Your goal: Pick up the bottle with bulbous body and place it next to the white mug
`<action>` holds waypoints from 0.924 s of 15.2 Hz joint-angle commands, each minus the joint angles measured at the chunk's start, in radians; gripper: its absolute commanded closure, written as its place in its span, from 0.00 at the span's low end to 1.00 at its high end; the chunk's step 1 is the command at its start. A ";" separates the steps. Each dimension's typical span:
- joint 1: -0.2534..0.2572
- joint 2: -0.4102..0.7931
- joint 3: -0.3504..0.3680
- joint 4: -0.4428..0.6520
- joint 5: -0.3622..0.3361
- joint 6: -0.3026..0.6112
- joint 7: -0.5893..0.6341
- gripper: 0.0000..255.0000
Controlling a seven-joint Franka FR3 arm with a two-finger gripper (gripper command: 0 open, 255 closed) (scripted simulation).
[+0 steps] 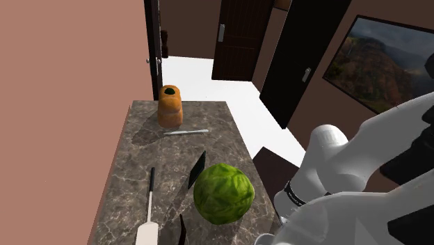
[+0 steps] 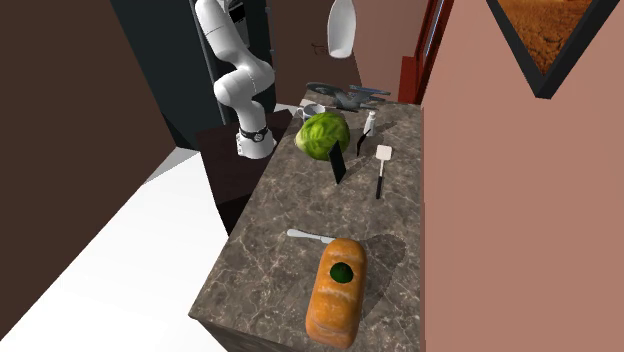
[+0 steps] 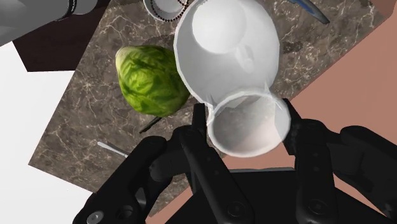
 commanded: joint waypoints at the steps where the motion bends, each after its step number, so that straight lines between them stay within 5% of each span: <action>1: -0.010 0.023 0.058 0.066 0.009 -0.031 0.065 1.00; 14: 0.050 -0.111 0.017 -0.225 0.063 0.133 0.018 1.00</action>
